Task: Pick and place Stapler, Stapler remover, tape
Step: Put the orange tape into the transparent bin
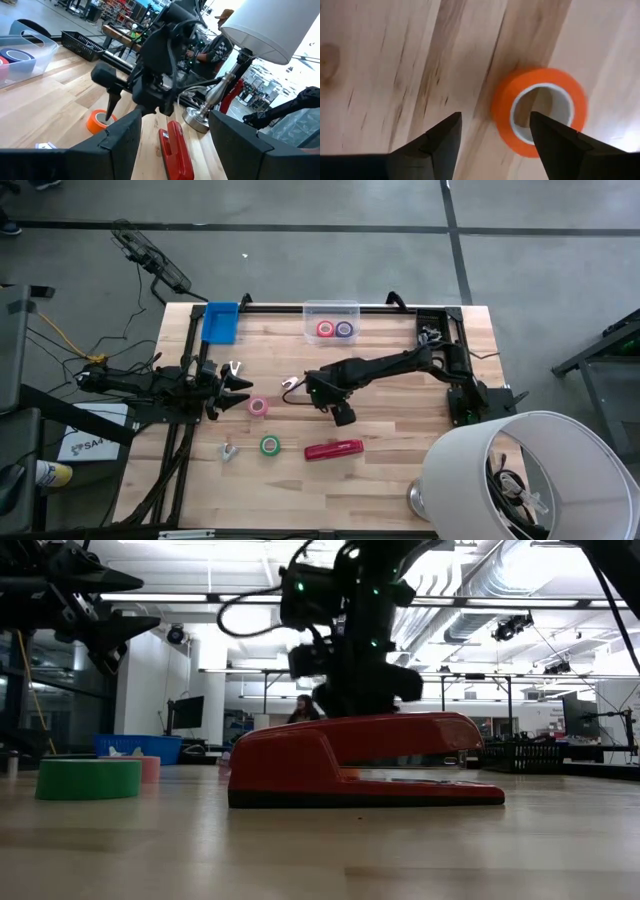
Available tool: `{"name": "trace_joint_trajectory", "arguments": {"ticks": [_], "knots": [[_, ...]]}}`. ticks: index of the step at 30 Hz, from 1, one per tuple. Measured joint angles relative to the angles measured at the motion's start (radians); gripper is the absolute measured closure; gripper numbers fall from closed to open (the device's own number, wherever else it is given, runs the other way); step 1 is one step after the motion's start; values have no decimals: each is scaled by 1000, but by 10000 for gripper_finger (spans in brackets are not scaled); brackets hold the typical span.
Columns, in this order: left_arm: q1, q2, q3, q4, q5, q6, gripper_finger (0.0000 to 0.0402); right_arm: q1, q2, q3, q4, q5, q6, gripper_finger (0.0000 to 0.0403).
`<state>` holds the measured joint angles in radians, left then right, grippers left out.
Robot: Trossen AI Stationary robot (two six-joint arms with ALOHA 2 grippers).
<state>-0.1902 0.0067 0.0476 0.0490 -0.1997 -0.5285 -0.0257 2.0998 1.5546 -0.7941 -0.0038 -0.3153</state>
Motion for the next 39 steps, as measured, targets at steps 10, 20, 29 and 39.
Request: {"name": "trace_joint_trajectory", "arguments": {"ticks": [10, 20, 29, 39], "knots": [[0, 0, 0, 0, 0, 0, 173, 0, 0, -54, 63, 7, -1, 198], [0, 0, 0, 0, 1, 0, 173, 0, 0, -54, 62, 67, -1, 283], [0, 0, 0, 0, 1, 0, 173, -1, 0, -46, 54, 68, 0, 373], [0, 0, 0, 0, 4, 0, 173, -66, -134, -43, 60, 49, 75, 370]]}}
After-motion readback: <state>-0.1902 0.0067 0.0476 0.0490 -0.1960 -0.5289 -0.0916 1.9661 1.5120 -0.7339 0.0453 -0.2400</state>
